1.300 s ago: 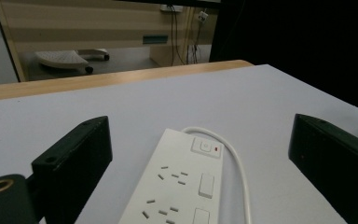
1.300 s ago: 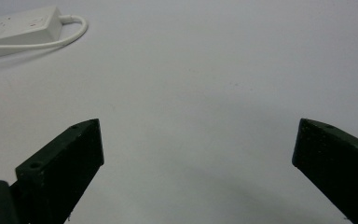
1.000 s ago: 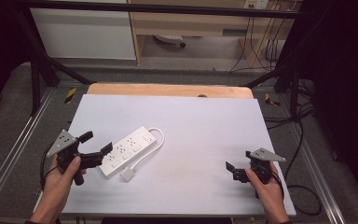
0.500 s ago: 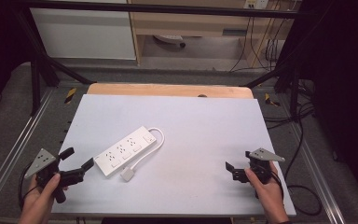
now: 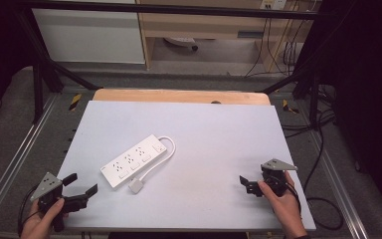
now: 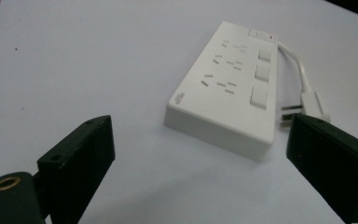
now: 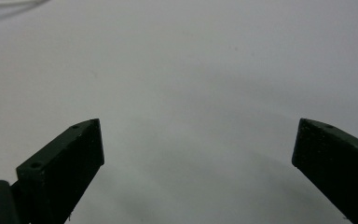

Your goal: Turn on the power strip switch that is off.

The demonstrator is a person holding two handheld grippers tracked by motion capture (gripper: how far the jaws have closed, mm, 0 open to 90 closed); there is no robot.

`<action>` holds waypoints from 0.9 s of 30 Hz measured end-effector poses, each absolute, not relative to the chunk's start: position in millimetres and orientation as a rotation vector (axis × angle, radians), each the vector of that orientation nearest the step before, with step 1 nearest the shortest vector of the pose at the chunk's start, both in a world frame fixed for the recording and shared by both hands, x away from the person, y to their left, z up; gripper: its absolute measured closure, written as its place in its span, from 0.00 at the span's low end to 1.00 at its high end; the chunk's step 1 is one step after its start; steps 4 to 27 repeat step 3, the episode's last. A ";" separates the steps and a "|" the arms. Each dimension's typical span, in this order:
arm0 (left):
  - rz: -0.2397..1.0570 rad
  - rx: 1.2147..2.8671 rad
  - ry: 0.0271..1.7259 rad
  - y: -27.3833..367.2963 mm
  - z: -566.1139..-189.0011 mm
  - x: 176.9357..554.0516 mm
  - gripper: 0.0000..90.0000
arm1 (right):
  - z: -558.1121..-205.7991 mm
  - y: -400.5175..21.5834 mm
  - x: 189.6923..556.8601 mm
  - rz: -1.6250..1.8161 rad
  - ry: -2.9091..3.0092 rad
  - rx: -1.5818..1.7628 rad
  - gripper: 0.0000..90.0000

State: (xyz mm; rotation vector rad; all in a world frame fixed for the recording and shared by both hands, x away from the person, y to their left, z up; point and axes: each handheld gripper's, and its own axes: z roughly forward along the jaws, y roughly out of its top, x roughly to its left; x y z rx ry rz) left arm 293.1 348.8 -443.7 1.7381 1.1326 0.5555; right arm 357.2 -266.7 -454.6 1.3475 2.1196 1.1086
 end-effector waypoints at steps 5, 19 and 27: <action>0.559 1.717 1.144 349.8 -443.9 293.4 0.09 | -459.3 -266.4 360.1 1.053 2.137 1.392 0.03; 0.559 1.717 1.144 349.8 -443.9 293.4 0.09 | -459.3 -266.4 360.1 1.053 2.137 1.392 0.03; 0.559 1.717 1.144 349.8 -443.9 293.4 0.09 | -459.3 -266.4 360.1 1.053 2.137 1.392 0.03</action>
